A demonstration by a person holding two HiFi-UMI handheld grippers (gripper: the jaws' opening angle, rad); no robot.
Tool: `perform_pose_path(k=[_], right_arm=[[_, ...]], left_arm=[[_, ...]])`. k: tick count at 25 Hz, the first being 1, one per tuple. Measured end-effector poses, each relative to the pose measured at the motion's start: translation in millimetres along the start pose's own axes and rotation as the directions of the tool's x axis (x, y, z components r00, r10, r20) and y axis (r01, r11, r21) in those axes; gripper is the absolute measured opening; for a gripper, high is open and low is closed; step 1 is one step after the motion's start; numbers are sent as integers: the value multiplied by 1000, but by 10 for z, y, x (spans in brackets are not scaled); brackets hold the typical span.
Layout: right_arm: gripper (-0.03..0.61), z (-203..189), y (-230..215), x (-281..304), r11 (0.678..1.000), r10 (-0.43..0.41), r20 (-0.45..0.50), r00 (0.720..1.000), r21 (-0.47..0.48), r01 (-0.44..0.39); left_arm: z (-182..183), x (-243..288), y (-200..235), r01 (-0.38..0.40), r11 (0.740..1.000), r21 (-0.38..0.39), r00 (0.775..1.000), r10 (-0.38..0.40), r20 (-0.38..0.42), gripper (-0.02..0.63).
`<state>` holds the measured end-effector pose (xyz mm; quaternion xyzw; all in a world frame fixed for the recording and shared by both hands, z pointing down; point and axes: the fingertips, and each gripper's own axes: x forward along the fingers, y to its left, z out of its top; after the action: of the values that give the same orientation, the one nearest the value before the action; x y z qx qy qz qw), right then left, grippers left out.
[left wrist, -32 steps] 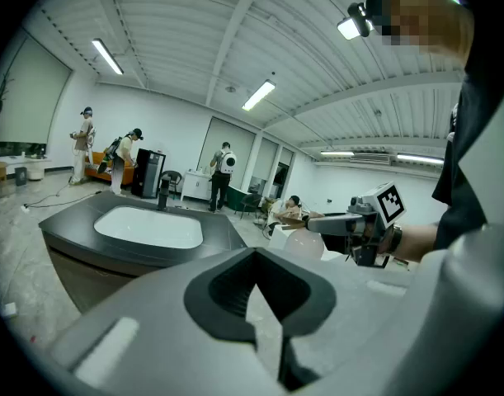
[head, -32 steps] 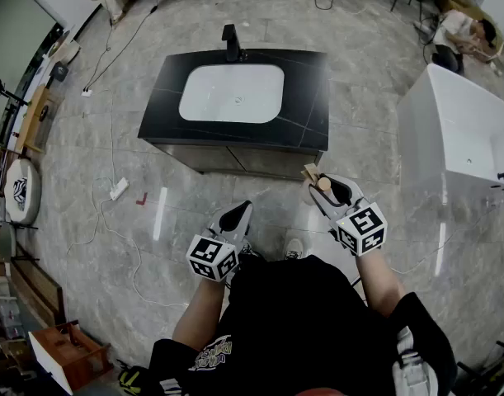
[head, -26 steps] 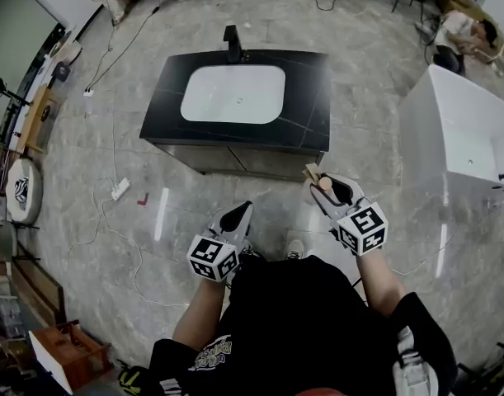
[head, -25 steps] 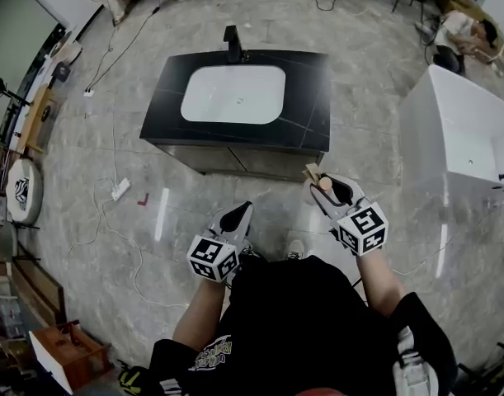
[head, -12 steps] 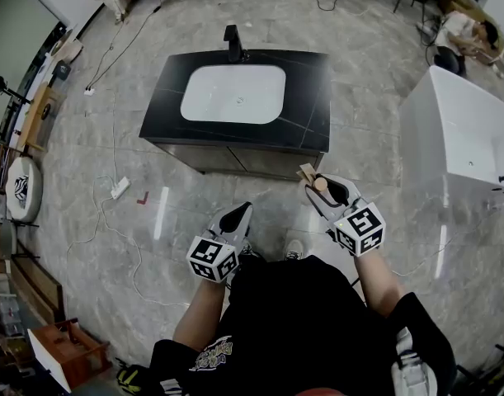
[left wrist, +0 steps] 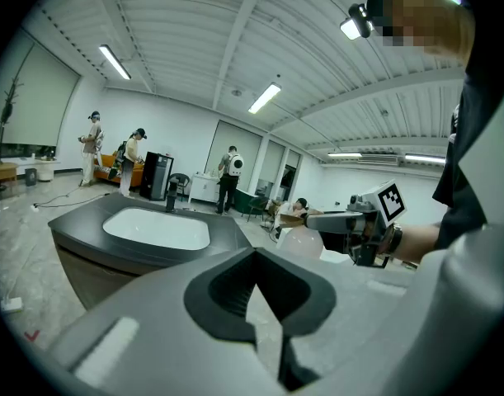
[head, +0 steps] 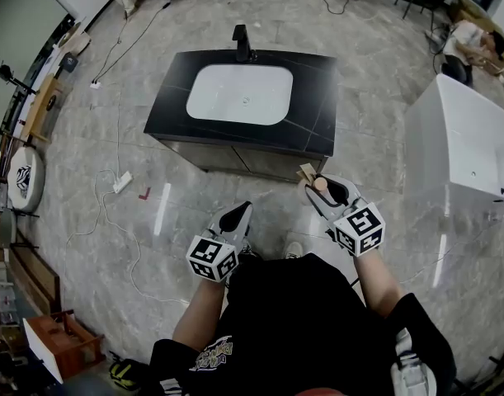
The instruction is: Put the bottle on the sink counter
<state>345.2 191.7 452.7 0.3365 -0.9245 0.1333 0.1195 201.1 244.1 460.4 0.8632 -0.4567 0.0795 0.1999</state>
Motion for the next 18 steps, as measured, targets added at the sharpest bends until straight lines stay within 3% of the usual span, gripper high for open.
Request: perform_pose_path(k=[11, 18], right_arm=[[167, 31, 3, 188, 1000, 24, -12, 1000, -1, -24], [166, 65, 14, 372, 1000, -3, -13, 1000, 6, 3]], left_arm=[[-20, -82, 174, -37, 999, -22, 999, 37, 1, 2], [10, -36, 356, 1, 1000, -19, 1000, -2, -12, 2]])
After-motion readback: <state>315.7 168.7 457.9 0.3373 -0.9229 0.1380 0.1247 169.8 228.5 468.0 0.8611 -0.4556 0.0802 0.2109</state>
